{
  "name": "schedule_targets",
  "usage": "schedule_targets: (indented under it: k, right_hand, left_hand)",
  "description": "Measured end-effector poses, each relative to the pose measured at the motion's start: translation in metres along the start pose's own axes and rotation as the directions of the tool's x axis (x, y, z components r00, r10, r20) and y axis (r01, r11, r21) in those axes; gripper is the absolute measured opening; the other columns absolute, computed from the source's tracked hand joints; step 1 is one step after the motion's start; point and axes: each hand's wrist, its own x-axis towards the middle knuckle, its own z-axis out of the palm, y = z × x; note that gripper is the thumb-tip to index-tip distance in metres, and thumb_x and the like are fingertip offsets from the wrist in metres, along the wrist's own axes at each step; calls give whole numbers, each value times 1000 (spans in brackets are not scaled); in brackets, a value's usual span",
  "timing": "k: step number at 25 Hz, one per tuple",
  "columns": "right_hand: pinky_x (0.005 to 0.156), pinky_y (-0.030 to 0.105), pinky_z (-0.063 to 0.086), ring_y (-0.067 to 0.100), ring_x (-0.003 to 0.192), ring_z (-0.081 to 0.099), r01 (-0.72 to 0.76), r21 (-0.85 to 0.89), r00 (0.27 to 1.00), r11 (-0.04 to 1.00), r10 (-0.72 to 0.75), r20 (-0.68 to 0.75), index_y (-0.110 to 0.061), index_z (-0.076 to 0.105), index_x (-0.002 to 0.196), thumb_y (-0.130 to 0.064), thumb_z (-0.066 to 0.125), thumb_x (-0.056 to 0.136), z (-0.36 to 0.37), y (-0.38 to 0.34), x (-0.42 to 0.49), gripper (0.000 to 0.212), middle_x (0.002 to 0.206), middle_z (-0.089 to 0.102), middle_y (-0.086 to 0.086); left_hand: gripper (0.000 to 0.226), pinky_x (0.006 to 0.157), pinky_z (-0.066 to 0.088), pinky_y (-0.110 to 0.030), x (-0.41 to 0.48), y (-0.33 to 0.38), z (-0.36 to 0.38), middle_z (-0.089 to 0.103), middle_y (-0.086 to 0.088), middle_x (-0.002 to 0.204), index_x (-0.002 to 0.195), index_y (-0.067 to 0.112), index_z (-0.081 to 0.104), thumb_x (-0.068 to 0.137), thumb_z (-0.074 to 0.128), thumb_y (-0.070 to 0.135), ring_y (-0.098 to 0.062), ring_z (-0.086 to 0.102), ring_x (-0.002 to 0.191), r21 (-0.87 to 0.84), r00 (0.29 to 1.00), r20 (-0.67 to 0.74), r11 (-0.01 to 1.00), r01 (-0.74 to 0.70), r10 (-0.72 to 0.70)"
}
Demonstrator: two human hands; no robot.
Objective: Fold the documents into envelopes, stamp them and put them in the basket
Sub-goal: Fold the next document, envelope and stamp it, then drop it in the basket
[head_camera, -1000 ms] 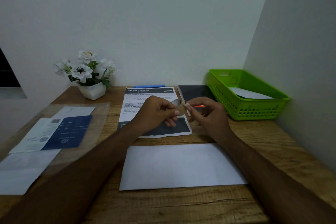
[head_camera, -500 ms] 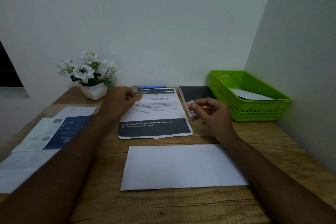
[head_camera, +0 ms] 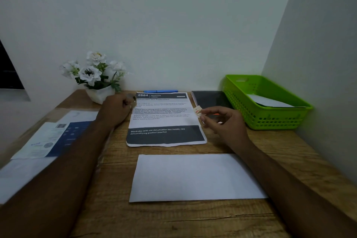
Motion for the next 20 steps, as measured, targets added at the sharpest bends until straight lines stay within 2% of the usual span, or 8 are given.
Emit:
schedule_targets:
  k: [3,5,8,12,14,16,18,20]
  right_hand:
    - [49,12,45,17,65,71,-4,-10,999,1000,4,34,-18,76,95,-17,73,84,0,-1,-1,11,94,75,-3]
    - [49,11,45,13,62,70,-19,-10,999,1000,19,42,-12,76,96,-14,73,84,0,-1,-2,13,93,75,0]
    - [49,13,46,12,57,69,-36,6,998,999,36,48,-10,77,93,-9,76,81,1,0,-2,12,84,75,1]
    - [47,15,46,17,54,68,-38,73,999,997,35,37,-8,72,100,-6,78,78,1,2,-1,22,82,74,8]
    - [46,15,44,17,52,66,-41,83,999,996,40,16,-10,71,103,-8,78,79,2,2,0,25,81,74,9]
    - [45,16,44,16,51,64,-46,85,999,995,46,-1,-15,74,97,-12,77,80,2,1,0,18,76,74,7]
    - [45,19,45,15,51,64,-43,103,999,994,42,7,-16,75,90,-16,77,80,2,0,0,10,71,73,2]
    - [45,19,47,13,49,64,-27,136,999,990,21,41,-12,74,89,-21,76,78,2,-3,-2,14,68,73,-1]
  left_hand:
    - [13,65,36,-28,1,-1,1,69,-13,92,93,7,71,81,66,10,-13,48,71,38,1000,10,999,10,-11]
    - [13,74,42,-35,2,-1,2,68,-12,93,94,9,69,84,65,15,-23,56,80,103,999,24,994,25,-27]
    - [16,87,37,-41,3,-2,2,69,-11,98,96,11,68,87,61,22,-29,59,94,176,998,15,983,50,-54]
    - [23,91,37,-41,-1,16,-5,70,-11,100,105,13,66,88,58,26,-31,61,96,215,998,-45,975,63,-54]
    - [21,84,46,-39,-8,37,-10,70,-10,93,102,12,67,85,63,25,-28,63,88,126,997,-45,991,-52,59]
    - [19,71,50,-34,-21,69,-9,69,-4,81,91,14,71,82,69,30,-17,62,75,-84,978,71,978,-189,195]
    - [25,65,51,-24,-40,106,-1,69,4,78,87,16,73,78,72,40,-8,60,72,-327,934,246,929,-174,261]
    - [26,59,47,-11,-56,134,8,67,12,74,86,18,74,76,73,42,-2,61,69,-469,902,306,873,-136,305]
